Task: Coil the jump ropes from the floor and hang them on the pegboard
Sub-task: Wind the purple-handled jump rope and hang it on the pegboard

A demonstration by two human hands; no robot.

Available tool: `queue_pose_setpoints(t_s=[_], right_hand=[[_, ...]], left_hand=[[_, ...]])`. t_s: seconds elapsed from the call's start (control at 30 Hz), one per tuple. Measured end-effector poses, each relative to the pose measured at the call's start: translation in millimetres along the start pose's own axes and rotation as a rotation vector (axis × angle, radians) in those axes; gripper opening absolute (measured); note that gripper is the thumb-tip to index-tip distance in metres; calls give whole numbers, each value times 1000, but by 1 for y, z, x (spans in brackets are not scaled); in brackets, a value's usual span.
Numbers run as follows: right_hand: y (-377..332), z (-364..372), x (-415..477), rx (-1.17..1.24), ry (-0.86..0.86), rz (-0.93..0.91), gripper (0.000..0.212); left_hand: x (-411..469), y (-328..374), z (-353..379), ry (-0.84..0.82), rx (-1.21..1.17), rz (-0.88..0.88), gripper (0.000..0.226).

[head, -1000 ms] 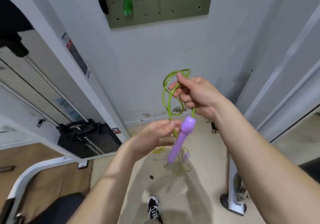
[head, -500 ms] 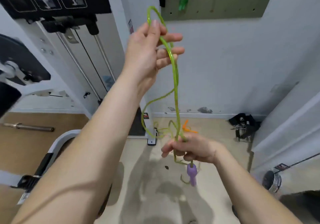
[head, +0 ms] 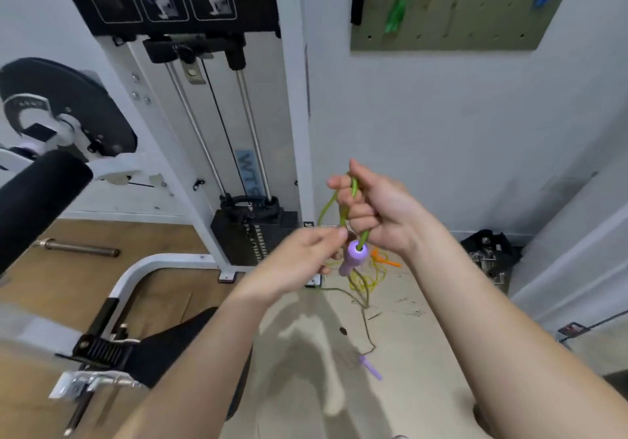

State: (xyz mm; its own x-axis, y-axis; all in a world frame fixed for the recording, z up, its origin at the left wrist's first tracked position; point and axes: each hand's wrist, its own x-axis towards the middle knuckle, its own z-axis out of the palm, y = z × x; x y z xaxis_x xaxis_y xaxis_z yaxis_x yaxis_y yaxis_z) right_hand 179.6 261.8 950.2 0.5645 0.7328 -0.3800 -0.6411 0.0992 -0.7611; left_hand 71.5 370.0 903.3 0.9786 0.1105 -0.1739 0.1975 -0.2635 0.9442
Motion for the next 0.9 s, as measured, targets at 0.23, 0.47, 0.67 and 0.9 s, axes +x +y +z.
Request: queue_pose_setpoints(t_s=[0.23,0.47,0.67,0.9], right_hand=[[-31,1,-2,-239,14,-92,52],[55,-24,-16,-438,-260,-23,41],[97,-45,-23,-434,-150,69,40],[42,-19,-13,28,76,-115,43]], left_hand=[[-11,9,-17,238,-78,194,40],[16,112,-50,360,-599,406,39],[53,150,-87,476,-834,486,40],[63,38,-45,407,-248,1,32]])
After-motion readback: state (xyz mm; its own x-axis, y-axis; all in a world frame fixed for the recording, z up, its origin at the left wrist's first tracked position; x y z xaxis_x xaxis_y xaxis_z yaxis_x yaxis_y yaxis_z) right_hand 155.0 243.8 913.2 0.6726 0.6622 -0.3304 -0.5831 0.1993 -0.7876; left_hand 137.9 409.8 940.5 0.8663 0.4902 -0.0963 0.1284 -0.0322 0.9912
